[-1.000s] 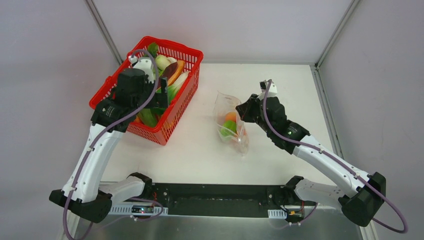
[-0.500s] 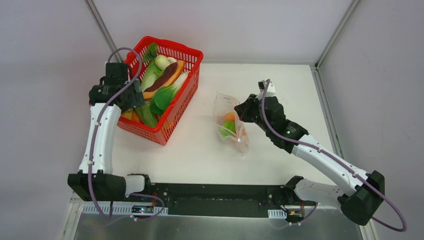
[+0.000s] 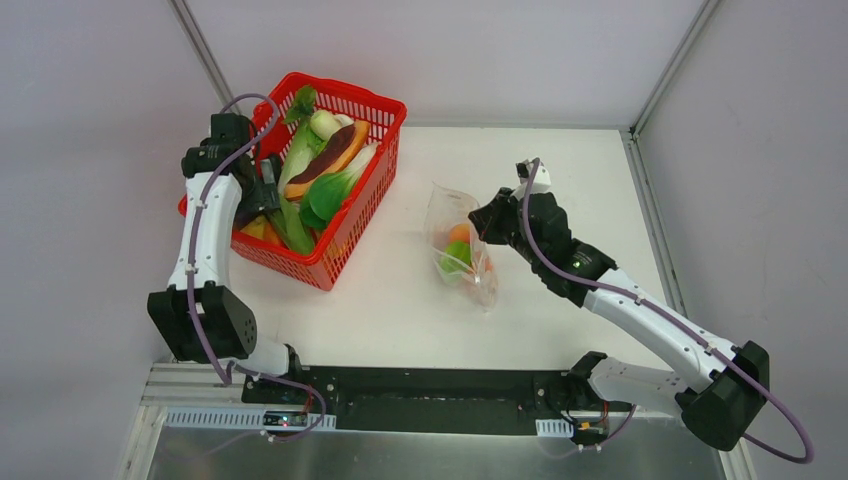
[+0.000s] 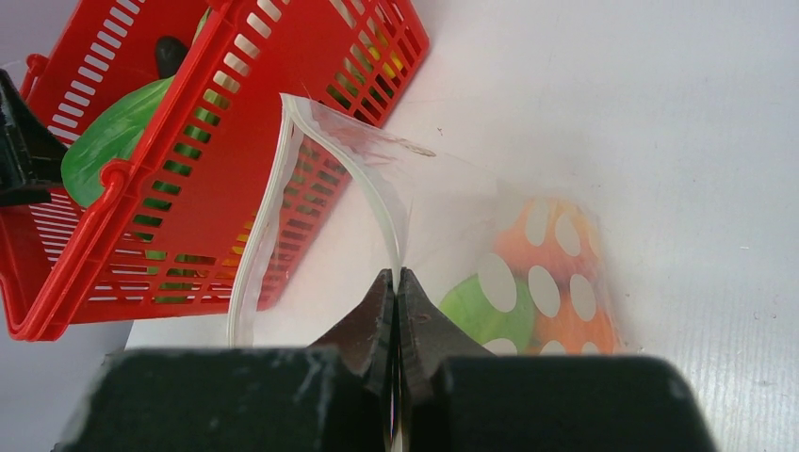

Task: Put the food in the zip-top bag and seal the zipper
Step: Pick up the fake vegetable from the bin.

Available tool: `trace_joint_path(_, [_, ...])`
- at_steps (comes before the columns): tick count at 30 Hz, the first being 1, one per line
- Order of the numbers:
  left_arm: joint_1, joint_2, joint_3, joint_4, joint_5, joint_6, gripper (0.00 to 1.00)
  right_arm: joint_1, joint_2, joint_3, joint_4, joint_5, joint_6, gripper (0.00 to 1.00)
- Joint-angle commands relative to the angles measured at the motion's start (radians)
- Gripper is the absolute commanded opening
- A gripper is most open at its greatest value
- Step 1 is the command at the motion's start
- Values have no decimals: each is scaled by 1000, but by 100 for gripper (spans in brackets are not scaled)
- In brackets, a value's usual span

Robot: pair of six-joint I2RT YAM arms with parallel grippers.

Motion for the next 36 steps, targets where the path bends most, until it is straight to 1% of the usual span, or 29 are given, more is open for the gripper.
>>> trace_joint_path(1, [12, -11, -2, 82, 4, 56, 86, -6, -7, -5, 57, 3, -12, 0])
trace_joint_path(4, [12, -14, -24, 180, -27, 127, 90, -10, -10, -6, 58, 1, -16, 1])
trace_joint_path(6, [12, 0, -18, 233, -64, 198, 91, -11, -10, -6, 60, 2, -15, 1])
trace_joint_path(8, [12, 25, 10, 244, -100, 262, 91, -13, -9, -6, 63, -1, -17, 1])
trace_joint_path(11, [11, 71, 21, 268, -115, 387, 92, -19, -7, -8, 65, -4, -20, 1])
trace_joint_path(14, [12, 125, 18, 271, -136, 460, 92, -23, -4, -11, 65, -8, -20, 1])
trace_joint_path(17, [12, 182, 13, 271, -149, 493, 92, -28, 2, -13, 65, -18, -23, 1])
trace_joint_path(19, [13, 215, 13, 263, -130, 512, 92, -32, 5, -12, 65, -22, -24, 1])
trace_joint_path(24, [12, 275, 18, 233, -111, 508, 89, -41, 4, -12, 64, -31, -22, 1])
trace_joint_path(25, [12, 286, 32, 198, -98, 504, 87, -41, 4, -13, 65, -31, -21, 1])
trace_joint_path(26, [12, 299, 62, 152, -88, 487, 82, -42, 3, -13, 65, -32, -21, 1])
trace_joint_path(27, [12, 309, 90, 111, -80, 469, 74, -43, 1, -13, 66, -32, -21, 1])
trace_joint_path(29, [12, 314, 127, 58, -45, 458, 63, -44, -1, -13, 65, -32, -19, 1])
trace_joint_path(30, [11, 310, 140, 39, -25, 454, 54, -45, -2, -11, 65, -34, -19, 1])
trace_joint_path(31, [12, 300, 153, 22, -17, 444, 46, -45, -4, -10, 65, -35, -19, 1])
trace_joint_path(33, [12, 261, 161, 9, 5, 424, 33, -45, -8, -8, 65, -35, -14, 1])
trace_joint_path(34, [12, 236, 158, 8, 33, 418, 28, -45, -11, -8, 65, -36, -12, 1])
trace_joint_path(36, [12, 173, 135, 26, 86, 415, 25, -46, -13, -11, 65, -36, -5, 1])
